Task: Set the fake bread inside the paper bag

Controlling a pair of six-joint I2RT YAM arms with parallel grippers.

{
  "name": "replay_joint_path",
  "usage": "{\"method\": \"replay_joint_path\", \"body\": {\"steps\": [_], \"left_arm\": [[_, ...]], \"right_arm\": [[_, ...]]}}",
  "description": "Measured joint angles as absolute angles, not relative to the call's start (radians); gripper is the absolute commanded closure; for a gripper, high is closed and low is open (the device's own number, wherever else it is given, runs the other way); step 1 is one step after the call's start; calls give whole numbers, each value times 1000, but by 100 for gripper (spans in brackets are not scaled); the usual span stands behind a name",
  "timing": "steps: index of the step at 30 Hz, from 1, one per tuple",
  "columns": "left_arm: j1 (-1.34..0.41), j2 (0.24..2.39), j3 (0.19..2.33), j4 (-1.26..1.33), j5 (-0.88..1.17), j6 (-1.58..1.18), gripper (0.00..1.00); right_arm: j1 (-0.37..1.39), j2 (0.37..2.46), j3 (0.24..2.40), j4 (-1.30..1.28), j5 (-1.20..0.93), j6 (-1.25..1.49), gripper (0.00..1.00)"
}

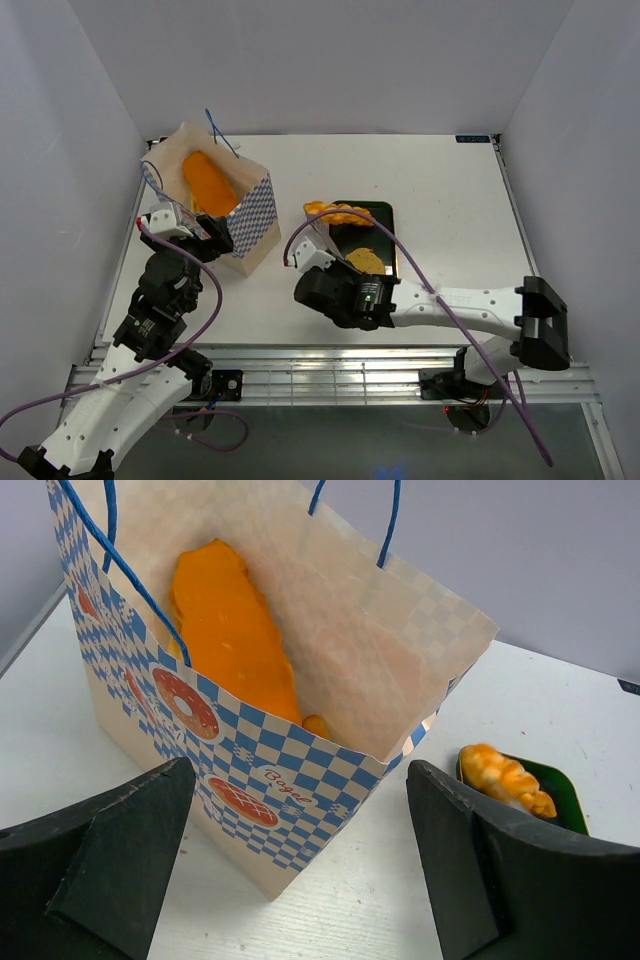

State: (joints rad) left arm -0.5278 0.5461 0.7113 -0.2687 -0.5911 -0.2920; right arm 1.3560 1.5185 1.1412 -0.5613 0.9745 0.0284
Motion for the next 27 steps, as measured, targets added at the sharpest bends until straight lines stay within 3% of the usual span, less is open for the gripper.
{"method": "replay_joint_path", "body": {"steps": [10,17,27], "left_arm": [[-528,546,711,-269,-595,-292,3],[-528,531,711,-269,-614,-294,3],[-528,528,711,-269,-622,-294,3]], "right_arm": [[1356,1180,1195,-534,1019,104,92],[1356,991,1194,-361,885,51,92],[1356,1005,1277,-167,596,-41,92]]}}
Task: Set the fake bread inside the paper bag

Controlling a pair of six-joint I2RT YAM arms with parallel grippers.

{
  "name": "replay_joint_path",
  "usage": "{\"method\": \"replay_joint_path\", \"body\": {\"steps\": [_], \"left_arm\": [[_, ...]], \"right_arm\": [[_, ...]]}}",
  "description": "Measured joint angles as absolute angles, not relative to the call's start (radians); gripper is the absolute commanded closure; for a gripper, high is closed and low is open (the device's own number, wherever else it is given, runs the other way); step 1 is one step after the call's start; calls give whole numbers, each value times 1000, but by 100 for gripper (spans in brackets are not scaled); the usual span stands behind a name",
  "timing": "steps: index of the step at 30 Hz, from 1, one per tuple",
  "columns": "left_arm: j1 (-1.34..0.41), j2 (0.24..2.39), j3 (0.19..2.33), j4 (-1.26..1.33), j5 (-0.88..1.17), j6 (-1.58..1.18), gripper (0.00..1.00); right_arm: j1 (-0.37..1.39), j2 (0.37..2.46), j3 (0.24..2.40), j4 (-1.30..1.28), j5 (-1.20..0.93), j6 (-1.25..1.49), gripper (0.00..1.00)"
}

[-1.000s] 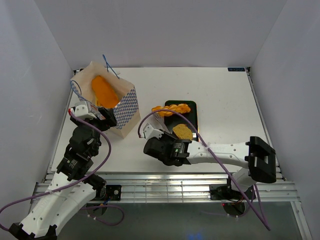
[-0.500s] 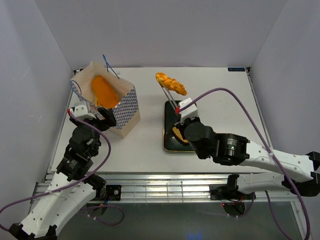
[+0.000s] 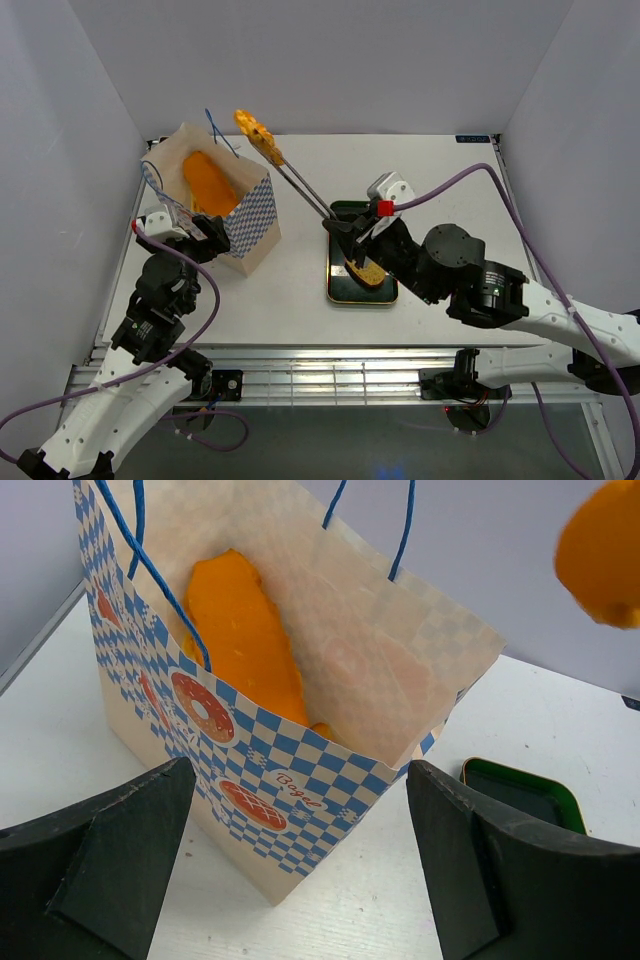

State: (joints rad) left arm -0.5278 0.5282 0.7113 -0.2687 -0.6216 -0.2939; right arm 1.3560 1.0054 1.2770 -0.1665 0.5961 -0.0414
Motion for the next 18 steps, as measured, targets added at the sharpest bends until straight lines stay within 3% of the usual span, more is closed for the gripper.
{"method": "replay_joint_path", "body": {"steps": [14,18], "left_arm": [[-528,528,711,-269,-621,-294,3],[-528,528,711,-269,-621,-294,3]], "right_arm": [[1356,1214,1430,-68,376,-60,92],[1356,1236,1421,-64,374,-60,87]]}}
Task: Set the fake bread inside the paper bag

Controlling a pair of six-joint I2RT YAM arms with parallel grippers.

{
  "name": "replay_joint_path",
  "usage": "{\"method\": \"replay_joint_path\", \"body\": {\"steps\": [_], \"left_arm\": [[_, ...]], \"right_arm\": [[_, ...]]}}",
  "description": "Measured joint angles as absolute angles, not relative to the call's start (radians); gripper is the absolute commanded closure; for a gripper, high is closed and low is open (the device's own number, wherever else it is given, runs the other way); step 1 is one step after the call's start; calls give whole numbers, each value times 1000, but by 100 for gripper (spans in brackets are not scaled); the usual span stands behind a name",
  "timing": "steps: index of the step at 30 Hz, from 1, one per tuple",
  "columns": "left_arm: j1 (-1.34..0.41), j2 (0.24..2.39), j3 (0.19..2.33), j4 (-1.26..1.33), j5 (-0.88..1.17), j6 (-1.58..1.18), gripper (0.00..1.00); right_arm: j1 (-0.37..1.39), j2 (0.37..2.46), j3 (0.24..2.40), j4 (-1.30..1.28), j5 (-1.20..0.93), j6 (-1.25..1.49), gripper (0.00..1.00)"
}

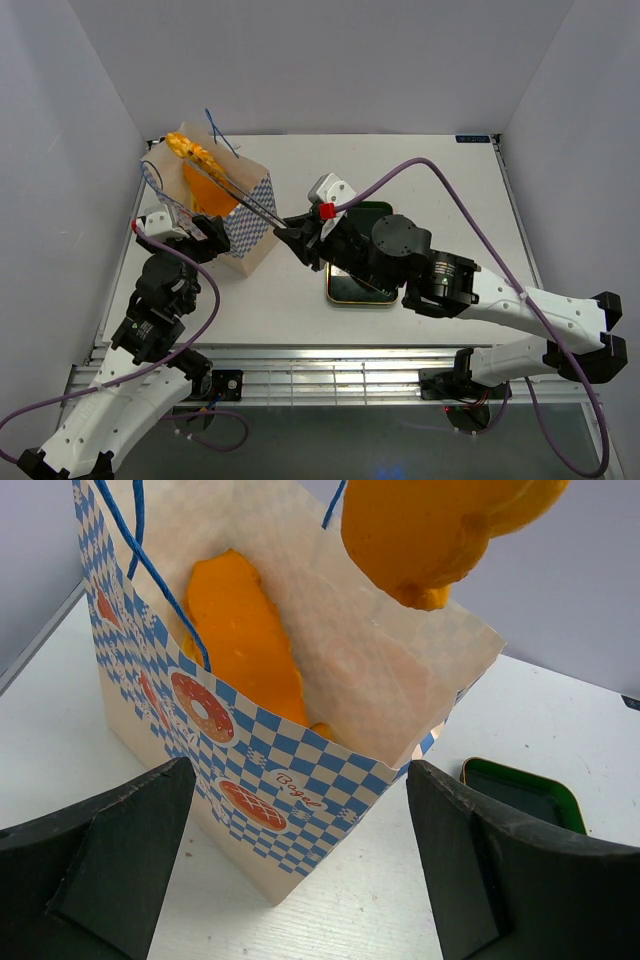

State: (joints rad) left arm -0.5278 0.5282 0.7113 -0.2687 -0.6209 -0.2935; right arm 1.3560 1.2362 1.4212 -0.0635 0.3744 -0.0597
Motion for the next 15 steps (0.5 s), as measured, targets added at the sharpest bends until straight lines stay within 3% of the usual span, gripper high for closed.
{"method": "replay_joint_path", "body": {"steps": [15], "left_arm": [[-528,529,711,-269,-620,-293,3]], "right_arm": [[1348,1279,1408,-46,416,-55,50]]}}
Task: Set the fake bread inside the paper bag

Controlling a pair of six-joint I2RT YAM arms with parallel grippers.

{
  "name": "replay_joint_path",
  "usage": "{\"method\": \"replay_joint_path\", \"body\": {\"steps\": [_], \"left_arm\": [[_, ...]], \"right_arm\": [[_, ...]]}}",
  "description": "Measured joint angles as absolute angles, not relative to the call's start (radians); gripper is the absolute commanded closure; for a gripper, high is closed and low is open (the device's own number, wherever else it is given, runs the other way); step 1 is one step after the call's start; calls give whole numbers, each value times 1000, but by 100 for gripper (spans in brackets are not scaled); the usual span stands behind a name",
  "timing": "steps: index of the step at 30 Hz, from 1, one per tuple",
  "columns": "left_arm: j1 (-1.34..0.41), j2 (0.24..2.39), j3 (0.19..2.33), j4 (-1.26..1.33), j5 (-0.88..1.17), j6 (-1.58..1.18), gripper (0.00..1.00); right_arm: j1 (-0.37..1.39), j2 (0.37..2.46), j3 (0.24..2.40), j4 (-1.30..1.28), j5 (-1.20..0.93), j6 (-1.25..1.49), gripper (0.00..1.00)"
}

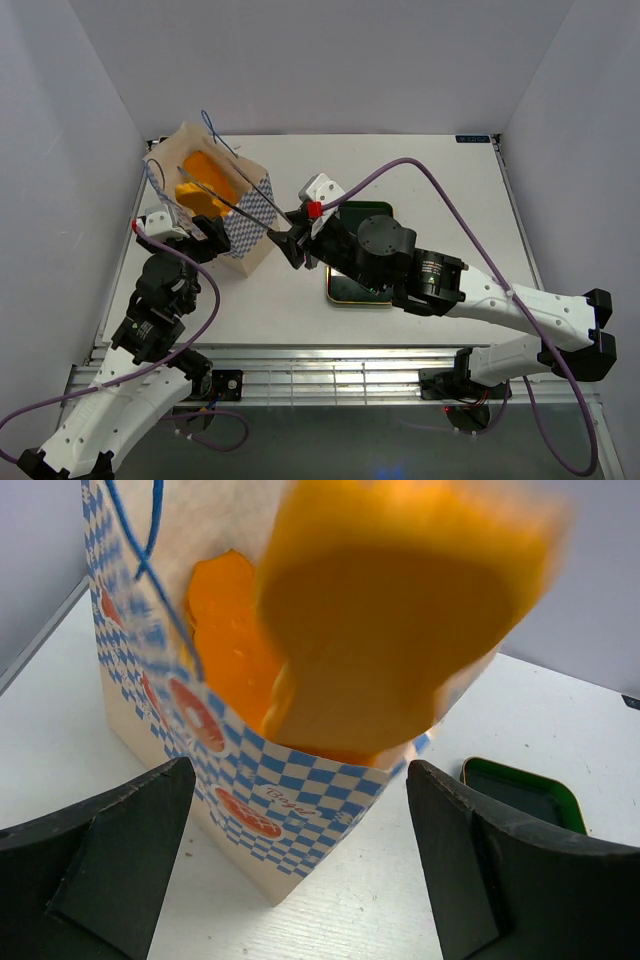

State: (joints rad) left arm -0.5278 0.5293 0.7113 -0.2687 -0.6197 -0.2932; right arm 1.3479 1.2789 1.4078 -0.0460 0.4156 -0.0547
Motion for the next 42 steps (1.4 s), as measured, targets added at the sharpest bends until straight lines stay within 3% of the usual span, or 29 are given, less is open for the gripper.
{"method": "replay_joint_path", "body": {"steps": [14,22,42], "left_arm": [[-528,534,711,-269,-616,-293,3],[-528,536,711,-268,-613,-293,3],[-528,547,711,-269,-605,-293,3]], "right_arm": [[1338,1275,1405,-25,461,-61,49],[1307,1223,1339,-23,627,-43,49],[886,813,760,-36,766,210,49]]}}
